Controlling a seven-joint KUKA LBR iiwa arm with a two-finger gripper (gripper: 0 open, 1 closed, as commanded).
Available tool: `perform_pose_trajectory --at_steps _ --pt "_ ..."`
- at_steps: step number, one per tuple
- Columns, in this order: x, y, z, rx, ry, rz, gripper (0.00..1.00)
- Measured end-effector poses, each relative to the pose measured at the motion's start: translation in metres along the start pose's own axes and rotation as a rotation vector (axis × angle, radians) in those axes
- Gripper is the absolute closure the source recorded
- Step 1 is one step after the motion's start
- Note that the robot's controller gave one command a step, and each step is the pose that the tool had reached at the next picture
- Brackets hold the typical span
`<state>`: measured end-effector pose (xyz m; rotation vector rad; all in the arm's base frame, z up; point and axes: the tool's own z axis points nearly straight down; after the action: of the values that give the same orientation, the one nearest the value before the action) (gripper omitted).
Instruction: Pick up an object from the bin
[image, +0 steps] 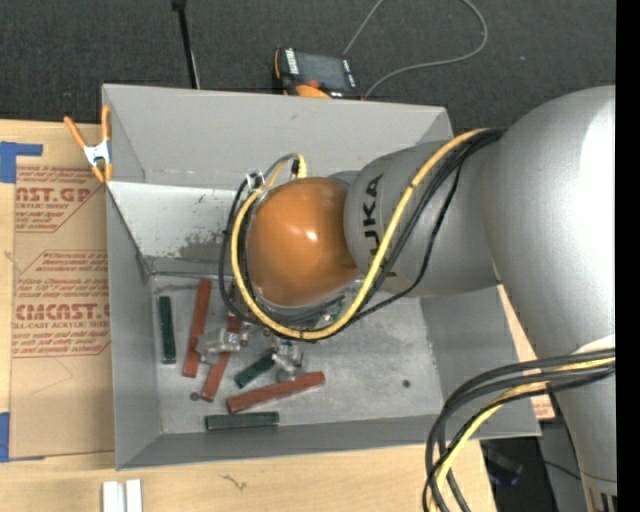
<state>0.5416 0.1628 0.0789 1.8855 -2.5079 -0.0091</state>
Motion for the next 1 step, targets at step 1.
perform_pose_trajectory --at_steps 1 --pt "0.0187 -0.0343 0.0084 0.009 -0.006 0.055 0.0"
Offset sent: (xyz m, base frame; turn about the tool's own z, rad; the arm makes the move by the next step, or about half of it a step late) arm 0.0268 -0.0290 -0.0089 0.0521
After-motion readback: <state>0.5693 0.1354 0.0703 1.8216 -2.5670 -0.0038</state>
